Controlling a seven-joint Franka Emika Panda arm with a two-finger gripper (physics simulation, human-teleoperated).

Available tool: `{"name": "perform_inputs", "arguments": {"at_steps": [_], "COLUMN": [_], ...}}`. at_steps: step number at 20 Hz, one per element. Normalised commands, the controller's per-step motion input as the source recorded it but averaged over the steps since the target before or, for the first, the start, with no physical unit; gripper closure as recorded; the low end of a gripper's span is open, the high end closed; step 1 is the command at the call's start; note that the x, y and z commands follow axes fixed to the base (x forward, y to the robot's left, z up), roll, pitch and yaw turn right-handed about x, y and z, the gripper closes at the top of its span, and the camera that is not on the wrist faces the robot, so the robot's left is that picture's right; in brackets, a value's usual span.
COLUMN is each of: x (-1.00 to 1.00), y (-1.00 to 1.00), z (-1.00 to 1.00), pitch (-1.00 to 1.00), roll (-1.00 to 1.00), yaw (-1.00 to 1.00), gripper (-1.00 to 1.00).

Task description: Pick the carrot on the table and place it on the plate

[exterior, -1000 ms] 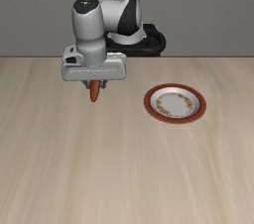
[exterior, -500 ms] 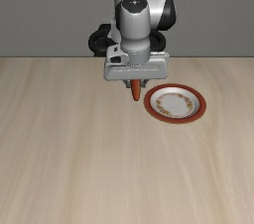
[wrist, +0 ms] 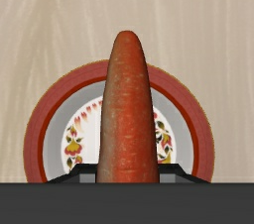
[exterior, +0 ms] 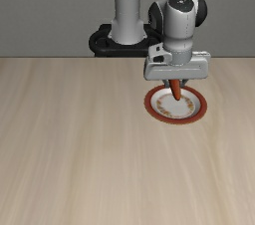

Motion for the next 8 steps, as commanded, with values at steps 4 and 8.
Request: {"name": "perform_inputs", "arguments": {"at_steps": [4, 8], "x": [0.0, 0.0], "y": [0.0, 0.0], "z": [0.0, 0.0], "pitch": [0.0, 0.0], "roll": [0.0, 0.0], "yaw": [0.0, 0.0], "gripper": [-1.0, -1.0]}}
